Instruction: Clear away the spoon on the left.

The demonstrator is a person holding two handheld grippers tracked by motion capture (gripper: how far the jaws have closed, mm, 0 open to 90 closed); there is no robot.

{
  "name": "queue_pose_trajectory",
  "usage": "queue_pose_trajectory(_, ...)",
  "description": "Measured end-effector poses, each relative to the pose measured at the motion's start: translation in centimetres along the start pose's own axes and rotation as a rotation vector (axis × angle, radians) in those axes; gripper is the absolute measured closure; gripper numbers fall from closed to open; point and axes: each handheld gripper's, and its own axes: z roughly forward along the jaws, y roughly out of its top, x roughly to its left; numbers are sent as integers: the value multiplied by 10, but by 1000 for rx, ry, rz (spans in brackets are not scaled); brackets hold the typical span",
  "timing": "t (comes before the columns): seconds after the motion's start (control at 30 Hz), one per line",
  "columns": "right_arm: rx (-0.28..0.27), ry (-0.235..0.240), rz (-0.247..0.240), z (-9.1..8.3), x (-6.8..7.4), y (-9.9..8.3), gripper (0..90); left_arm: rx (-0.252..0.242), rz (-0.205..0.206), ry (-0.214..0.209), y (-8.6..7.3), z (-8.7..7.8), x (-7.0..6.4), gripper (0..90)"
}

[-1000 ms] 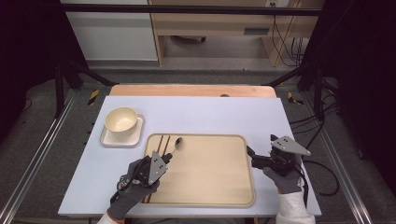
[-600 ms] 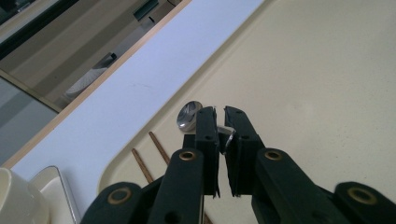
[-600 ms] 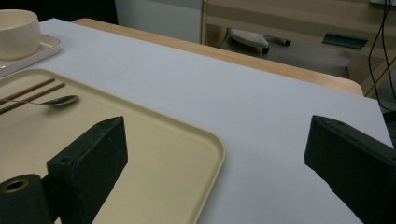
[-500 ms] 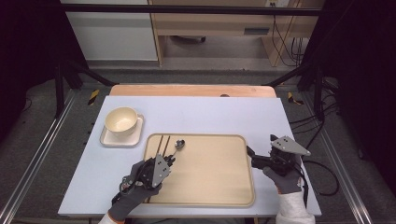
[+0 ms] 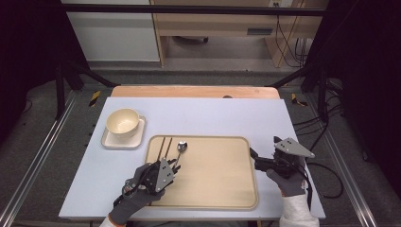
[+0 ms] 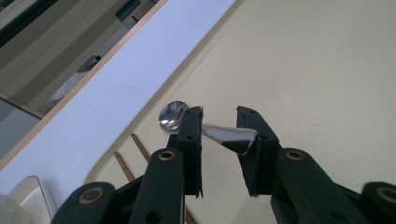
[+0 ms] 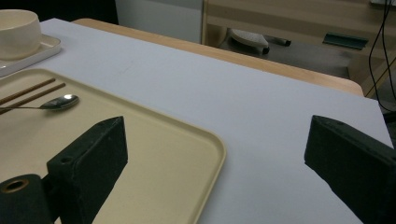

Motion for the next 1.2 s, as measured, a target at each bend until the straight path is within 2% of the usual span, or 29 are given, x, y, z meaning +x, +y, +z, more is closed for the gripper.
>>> queue_pose_trajectory(0.33, -2, 1, 3, 0, 0, 0, 62, 13, -7, -35, -2, 2, -1, 638)
queue_pose_trajectory(0.6, -1, -1, 0, 0, 0, 0, 63, 26, 9, -49, -3, 4, -6, 592)
queue_pose_trajectory(1.2, -2, 0, 0, 0, 0, 0, 62, 64, 27, -96, -8, 9, -15, 568)
